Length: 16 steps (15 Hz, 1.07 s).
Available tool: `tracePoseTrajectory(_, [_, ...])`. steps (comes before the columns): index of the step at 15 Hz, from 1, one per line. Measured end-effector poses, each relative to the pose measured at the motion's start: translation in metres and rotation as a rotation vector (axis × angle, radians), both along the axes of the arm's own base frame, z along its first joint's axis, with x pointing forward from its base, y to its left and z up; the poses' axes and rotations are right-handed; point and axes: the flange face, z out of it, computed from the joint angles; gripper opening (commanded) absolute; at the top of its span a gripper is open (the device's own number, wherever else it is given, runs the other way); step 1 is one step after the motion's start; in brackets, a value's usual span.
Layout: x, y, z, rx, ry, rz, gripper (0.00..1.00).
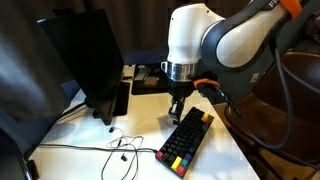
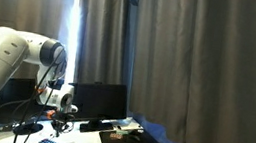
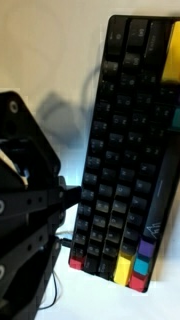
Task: Press the top middle button on the keyboard
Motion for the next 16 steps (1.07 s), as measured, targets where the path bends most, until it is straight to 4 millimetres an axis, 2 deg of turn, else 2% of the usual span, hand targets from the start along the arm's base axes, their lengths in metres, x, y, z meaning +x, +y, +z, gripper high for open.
tracePoseTrajectory(6, [0.003,-0.003,-0.012,-0.012,0.003,-0.015,0.0])
tracePoseTrajectory(16, [0.001,0.004,-0.03,-0.028,0.005,-0.023,0.0])
